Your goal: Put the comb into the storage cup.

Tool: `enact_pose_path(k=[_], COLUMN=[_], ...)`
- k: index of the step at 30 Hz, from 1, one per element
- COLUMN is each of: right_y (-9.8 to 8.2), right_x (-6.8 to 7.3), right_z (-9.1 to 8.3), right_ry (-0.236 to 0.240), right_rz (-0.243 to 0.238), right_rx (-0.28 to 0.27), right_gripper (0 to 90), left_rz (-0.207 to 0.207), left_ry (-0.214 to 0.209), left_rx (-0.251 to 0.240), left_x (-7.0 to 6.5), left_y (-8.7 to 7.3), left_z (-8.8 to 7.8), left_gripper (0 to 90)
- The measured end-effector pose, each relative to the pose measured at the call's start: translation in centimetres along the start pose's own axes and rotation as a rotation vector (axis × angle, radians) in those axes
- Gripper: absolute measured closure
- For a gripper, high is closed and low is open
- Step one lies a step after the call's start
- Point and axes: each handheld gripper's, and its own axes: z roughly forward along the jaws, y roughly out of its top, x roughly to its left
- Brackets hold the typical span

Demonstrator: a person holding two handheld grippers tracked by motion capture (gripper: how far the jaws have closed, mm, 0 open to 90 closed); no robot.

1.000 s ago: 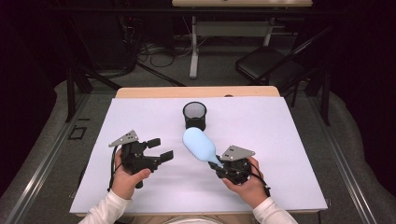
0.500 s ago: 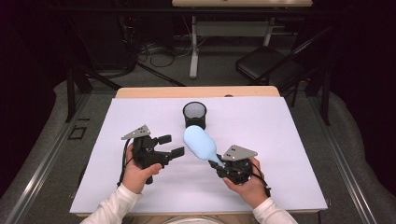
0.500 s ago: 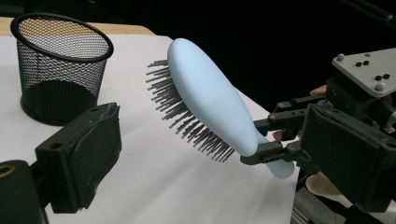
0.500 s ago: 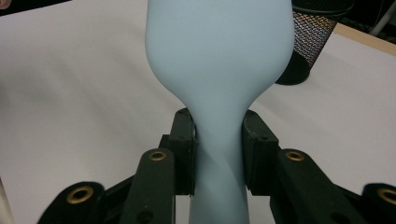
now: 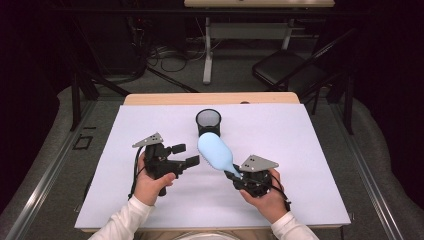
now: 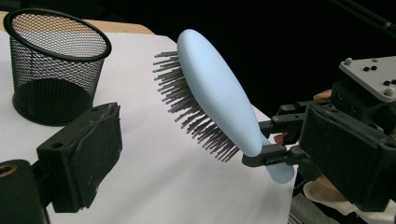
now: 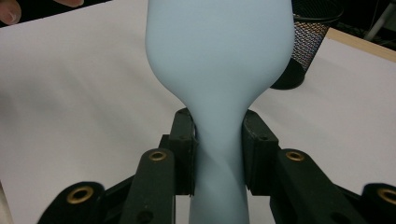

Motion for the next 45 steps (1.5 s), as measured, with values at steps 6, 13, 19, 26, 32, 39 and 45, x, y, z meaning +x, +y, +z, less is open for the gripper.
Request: enact_pose_path(k=[6, 13, 19, 26, 32, 39, 45], right_y=[0.1, 0.1, 0.1, 0.0, 0.1, 0.0, 0.1], right_x=[-0.1, 0.0, 0.1, 0.4, 0.5, 0.5, 0.7], right_z=[-0.2, -0.4, -0.5, -0.2, -0.1, -0.1, -0.1], right_ry=[-0.007, -0.009, -0.007, 0.001, 0.005, 0.006, 0.009], right_rz=[0.004, 0.003, 0.005, -0.004, -0.011, -0.012, -0.019], right_rx=[-0.016, -0.026, -0.030, -0.027, -0.027, -0.026, -0.028], right_gripper=[69.5, 69.5, 69.5, 69.5, 69.4, 69.4, 69.5], left_rz=[-0.028, -0.041, -0.063, -0.075, -0.084, -0.094, -0.098], left_ry=[-0.017, -0.012, -0.019, -0.033, -0.044, -0.064, -0.073], left_rx=[0.007, 0.018, 0.029, 0.045, 0.050, 0.053, 0.061], left_x=[-0.3, 0.0, 0.2, 0.3, 0.3, 0.4, 0.4], left_y=[0.3, 0.1, -0.2, -0.4, -0.4, -0.5, -0.6], left_z=[0.5, 1.4, 2.0, 2.6, 3.2, 3.9, 4.6], left_gripper=[6.3, 6.6, 7.6, 8.5, 9.0, 14.5, 15.3])
